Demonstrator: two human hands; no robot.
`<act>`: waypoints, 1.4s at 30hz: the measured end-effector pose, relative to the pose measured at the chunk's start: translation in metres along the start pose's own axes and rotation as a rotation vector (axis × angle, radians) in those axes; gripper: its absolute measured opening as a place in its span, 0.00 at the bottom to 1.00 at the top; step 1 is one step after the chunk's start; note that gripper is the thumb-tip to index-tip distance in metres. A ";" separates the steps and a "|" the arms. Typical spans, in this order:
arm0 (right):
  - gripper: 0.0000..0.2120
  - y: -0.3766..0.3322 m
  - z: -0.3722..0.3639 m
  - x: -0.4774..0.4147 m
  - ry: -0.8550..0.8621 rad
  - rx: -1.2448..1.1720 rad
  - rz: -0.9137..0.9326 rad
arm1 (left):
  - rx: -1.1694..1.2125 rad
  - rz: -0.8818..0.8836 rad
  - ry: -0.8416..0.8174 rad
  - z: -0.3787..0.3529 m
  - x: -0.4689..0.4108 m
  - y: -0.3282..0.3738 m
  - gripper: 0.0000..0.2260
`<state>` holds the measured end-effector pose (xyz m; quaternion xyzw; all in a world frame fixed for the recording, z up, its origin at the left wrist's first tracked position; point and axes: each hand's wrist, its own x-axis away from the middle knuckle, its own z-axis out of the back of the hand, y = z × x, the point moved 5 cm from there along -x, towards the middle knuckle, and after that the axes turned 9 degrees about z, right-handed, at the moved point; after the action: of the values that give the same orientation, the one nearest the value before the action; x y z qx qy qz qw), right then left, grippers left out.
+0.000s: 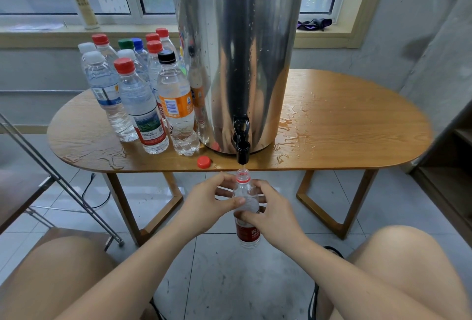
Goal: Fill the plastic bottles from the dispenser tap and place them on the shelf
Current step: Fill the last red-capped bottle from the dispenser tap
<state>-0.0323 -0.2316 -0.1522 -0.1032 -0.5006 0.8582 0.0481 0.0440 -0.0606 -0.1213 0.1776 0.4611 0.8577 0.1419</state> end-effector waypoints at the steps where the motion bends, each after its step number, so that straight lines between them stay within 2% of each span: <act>1: 0.33 0.000 0.000 -0.001 -0.001 0.002 -0.001 | 0.003 0.001 0.000 0.000 0.000 0.000 0.17; 42: 0.34 0.009 -0.004 -0.005 0.001 -0.041 -0.004 | 0.002 0.011 0.009 -0.001 -0.001 0.000 0.17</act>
<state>-0.0264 -0.2336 -0.1615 -0.1035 -0.5183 0.8476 0.0480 0.0449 -0.0620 -0.1218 0.1768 0.4617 0.8587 0.1348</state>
